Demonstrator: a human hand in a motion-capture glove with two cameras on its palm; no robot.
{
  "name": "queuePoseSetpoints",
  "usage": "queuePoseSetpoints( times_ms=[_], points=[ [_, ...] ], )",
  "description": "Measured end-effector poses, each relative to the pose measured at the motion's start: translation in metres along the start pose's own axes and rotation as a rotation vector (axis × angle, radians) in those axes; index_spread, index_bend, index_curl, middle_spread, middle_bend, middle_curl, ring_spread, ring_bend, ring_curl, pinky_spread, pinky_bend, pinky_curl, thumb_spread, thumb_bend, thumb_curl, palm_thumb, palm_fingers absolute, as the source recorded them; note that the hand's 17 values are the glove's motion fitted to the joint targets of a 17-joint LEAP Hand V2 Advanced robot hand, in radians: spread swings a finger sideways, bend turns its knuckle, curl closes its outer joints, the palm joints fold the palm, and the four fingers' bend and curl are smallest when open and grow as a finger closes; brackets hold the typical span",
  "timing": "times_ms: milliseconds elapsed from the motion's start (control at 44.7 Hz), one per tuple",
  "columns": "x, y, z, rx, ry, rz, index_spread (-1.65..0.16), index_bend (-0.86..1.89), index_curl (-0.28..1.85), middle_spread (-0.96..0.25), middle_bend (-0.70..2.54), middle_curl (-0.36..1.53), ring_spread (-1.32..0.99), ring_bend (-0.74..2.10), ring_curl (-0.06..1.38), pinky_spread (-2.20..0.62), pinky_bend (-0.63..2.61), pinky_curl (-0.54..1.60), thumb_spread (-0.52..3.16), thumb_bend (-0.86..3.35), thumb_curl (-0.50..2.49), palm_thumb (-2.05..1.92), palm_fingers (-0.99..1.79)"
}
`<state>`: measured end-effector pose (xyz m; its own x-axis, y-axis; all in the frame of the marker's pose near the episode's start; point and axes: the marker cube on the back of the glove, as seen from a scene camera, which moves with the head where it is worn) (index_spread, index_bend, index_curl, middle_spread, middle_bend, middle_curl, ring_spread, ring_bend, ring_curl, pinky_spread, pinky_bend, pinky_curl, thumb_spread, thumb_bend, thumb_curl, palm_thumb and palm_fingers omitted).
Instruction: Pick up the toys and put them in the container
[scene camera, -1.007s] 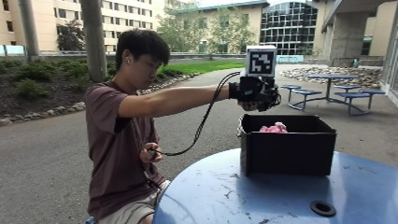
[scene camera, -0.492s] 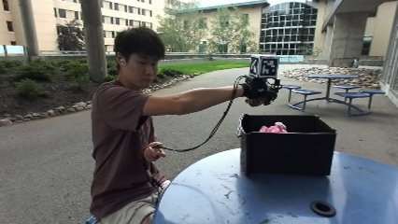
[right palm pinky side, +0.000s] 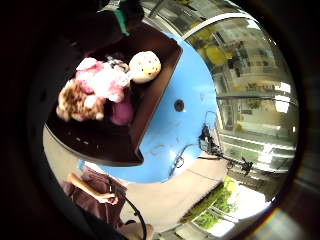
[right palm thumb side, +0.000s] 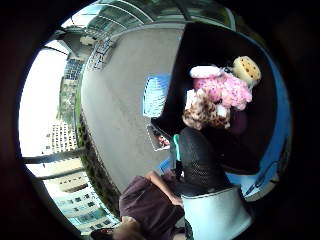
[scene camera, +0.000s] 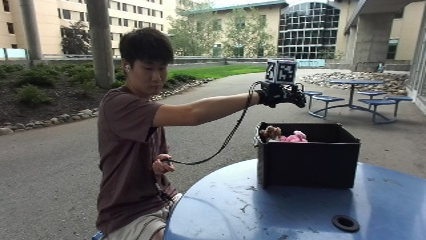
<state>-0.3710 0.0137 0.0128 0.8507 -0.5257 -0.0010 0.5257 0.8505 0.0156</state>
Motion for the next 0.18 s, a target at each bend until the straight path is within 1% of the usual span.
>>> queuePoseSetpoints(
  times_ms=[89, 179],
  points=[
    [0.010, 0.005, 0.000, 0.041, -0.033, 0.005, -0.18, -0.03, 0.40, -0.14, 0.20, 0.65, -0.22, 0.84, 0.52, -0.05, 1.94, 0.60, 1.21, 0.02, 0.70, 0.11, -0.11],
    [0.019, 0.010, 0.000, 0.065, -0.076, 0.012, -0.18, 0.00, 0.35, -0.11, 0.17, 0.62, -0.20, 0.81, 0.50, -0.05, 1.88, 0.58, 1.31, 0.02, 0.65, 0.07, -0.02]
  ],
)
